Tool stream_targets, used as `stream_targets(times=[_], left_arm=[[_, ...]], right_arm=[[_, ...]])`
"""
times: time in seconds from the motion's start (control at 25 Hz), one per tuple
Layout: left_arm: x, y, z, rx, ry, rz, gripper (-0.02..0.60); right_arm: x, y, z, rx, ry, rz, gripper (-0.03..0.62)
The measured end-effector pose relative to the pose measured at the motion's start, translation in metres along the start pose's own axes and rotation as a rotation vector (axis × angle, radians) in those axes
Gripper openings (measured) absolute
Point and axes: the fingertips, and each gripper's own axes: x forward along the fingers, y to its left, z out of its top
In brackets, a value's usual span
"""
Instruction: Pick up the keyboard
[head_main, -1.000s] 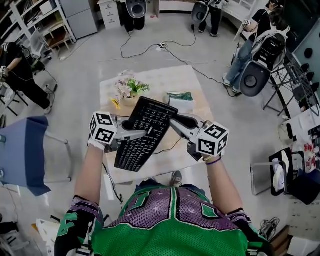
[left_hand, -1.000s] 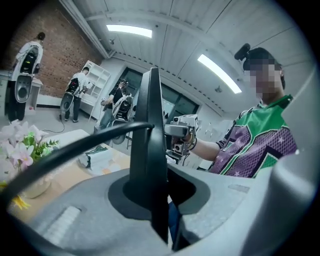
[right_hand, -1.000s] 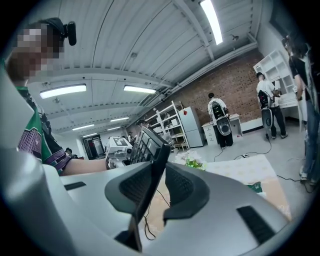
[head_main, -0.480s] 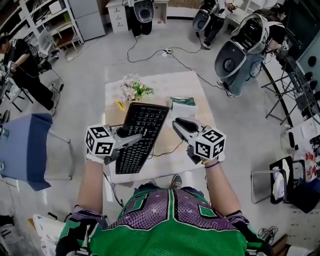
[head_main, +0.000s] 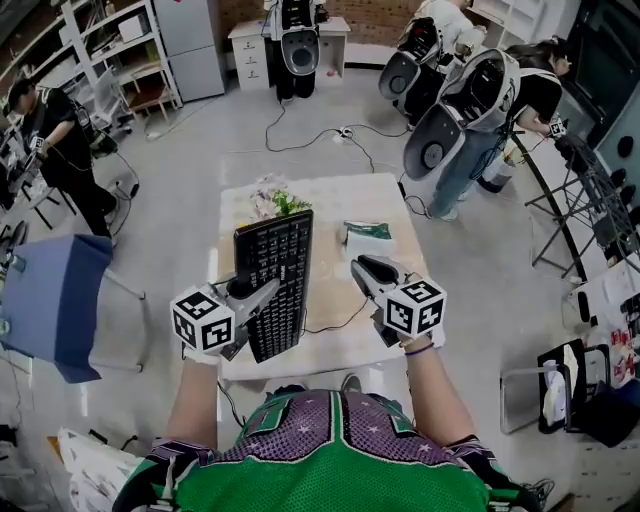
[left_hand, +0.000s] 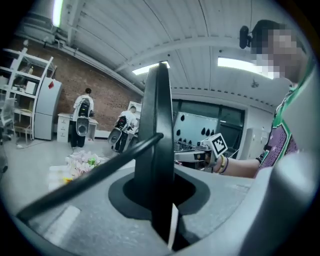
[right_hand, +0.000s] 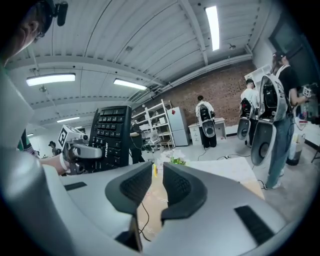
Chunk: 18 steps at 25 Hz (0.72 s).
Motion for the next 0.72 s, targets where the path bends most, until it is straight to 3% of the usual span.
stream_targets(times=[0.28,0.44,0.72], left_arm=[[-0.005,0.009,0.023,0.035,-0.077,0.203,0.081],[-0.005,0.008,0.039,0.064,-0.107,0.269,0.081],[-0.014,0.014,0.055,0.043,-0.169,0.372,0.081]], right_arm=[[-0.011,-0.005,0.019,0.055,-0.047,-0.029,0.071],[-0.017,-0.014,0.029,0.114,-0.094,-0.087,0.071],[-0.033,-0.002,0.062,0.007,-0.162,-0.133,0.071]])
